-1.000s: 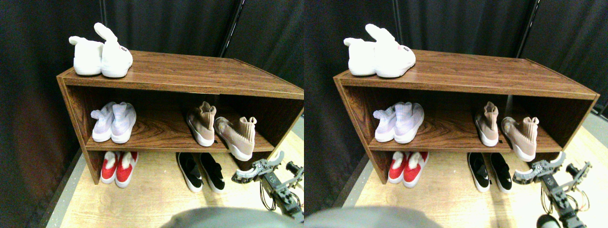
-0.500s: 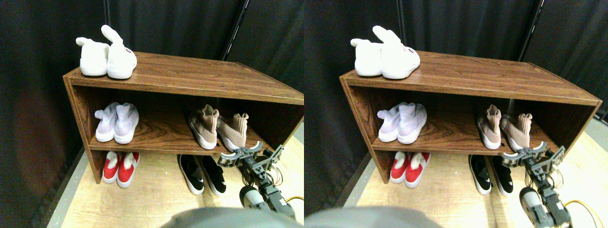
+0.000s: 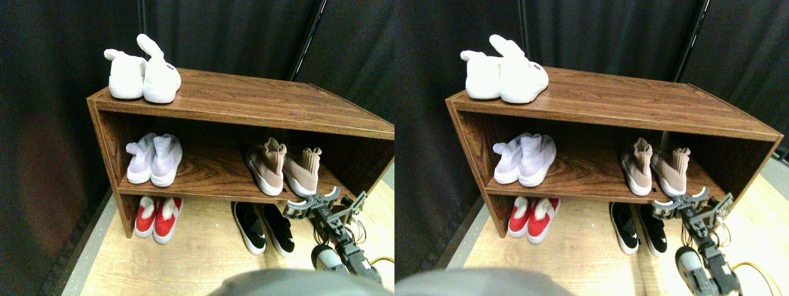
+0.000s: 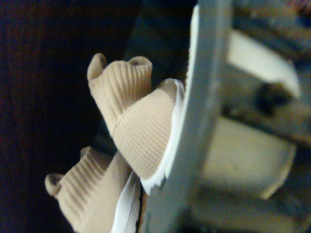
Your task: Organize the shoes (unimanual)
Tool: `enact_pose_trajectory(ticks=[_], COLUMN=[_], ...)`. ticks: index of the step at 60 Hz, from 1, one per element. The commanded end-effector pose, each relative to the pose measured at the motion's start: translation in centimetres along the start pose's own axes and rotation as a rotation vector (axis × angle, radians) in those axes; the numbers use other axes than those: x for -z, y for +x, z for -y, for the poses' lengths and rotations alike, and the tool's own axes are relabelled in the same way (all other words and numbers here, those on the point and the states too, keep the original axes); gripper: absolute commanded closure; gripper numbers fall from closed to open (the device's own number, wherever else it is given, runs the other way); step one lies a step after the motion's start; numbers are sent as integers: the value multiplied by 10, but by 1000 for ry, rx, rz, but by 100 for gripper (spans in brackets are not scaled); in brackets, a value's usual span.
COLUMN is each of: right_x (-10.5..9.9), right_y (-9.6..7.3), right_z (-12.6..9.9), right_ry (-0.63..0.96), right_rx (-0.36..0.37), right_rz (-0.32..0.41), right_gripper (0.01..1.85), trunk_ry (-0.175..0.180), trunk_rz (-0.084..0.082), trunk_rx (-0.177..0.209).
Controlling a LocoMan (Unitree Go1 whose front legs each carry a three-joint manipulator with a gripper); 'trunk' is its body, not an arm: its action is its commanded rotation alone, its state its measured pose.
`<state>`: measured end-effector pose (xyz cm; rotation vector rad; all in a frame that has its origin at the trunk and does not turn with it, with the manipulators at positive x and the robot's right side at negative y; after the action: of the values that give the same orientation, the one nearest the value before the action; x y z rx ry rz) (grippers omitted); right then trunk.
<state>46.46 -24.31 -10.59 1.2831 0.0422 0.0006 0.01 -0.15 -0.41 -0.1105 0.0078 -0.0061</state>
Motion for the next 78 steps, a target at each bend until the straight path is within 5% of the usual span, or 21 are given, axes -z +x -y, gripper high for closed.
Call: enact_pose_trajectory(ticks=[1,16,28,45,53,63,78], right_x=[-2,-14,-25,-46,-58,-74,-76], right_y=[-11,-51,-78,-92,-84,-59,-12], right_z=[-14,-28,-35,-47,-51,-49,-40], right_ry=[-34,-38,-62,-162,-199,-233,-91], right_rx=[-103,-215,-256,-267,-297,-300,-170], right_rz=[-29,-58,-46,106,217,220,239], right_gripper=[5,1,18,170,180,180,180], trunk_ry=[-7,3,10,13,14,13,8], trunk_rz=[2,-1,-1,2,3,8,10], trunk_rx=[-5,9,20,21,23,23,19])
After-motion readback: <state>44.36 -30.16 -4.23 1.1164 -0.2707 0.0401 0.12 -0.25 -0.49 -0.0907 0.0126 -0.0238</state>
